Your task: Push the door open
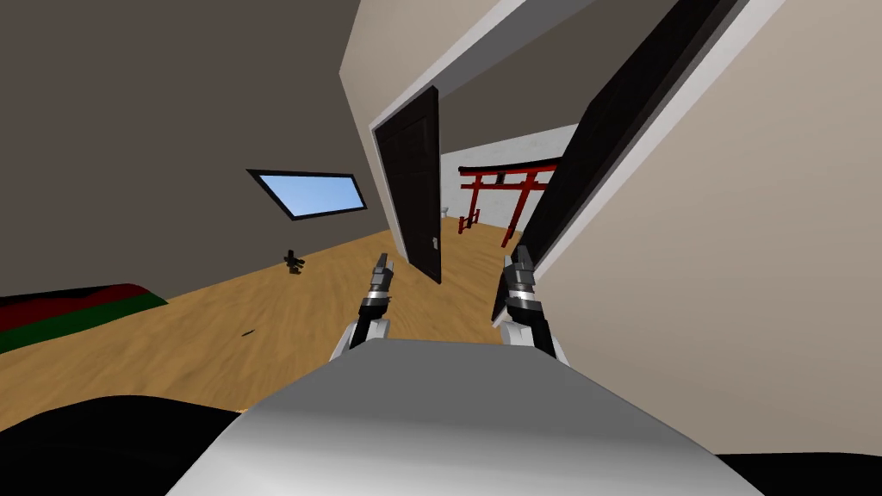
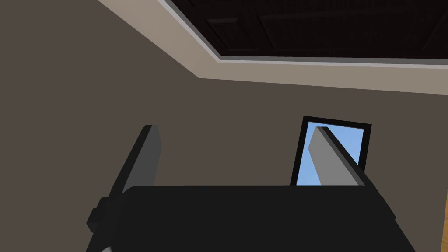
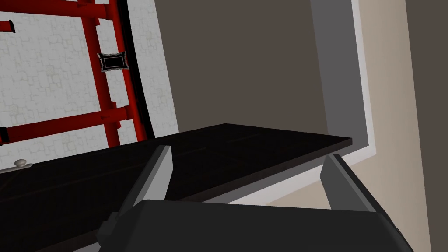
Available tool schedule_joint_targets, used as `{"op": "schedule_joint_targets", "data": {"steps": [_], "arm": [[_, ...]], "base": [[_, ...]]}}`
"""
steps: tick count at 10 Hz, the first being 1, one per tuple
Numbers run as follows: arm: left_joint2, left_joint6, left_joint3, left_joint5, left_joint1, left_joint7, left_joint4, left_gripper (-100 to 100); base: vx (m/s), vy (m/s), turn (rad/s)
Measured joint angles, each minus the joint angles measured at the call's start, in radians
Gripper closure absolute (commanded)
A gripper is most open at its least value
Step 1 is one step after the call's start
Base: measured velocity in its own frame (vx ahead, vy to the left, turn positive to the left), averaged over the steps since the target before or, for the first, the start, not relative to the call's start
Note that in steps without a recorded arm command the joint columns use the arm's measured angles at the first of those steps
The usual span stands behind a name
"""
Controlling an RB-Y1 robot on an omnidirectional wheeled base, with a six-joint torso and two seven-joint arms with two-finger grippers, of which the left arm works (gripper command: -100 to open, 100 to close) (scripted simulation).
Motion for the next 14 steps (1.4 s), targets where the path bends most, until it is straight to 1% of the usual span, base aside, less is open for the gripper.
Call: {"op": "schedule_joint_targets", "data": {"steps": [2,4,5,6,8,12,14], "arm": [[0.01,-0.015,0.001,-0.002,-0.017,0.011,0.048,-100],[0.014,-0.024,-0.001,-0.007,-0.042,0.018,0.096,-100],[0.018,-0.034,0.0,-0.008,-0.053,0.022,0.123,-100],[0.018,-0.044,-0.002,-0.011,-0.064,0.026,0.151,-100],[0.021,-0.053,-0.003,-0.014,-0.08,0.03,0.19,-100],[0.024,-0.08,-0.008,-0.025,-0.129,0.044,0.3,-100],[0.034,-0.1,-0.006,-0.027,-0.156,0.057,0.36,-100]], "base": [[0.085,0.045,-0.078],[0.087,0.047,-0.06],[0.089,0.066,-0.083],[0.059,0.041,-0.042],[0.068,0.036,-0.059],[0.082,0.058,-0.086],[0.094,0.058,-0.064]]}}
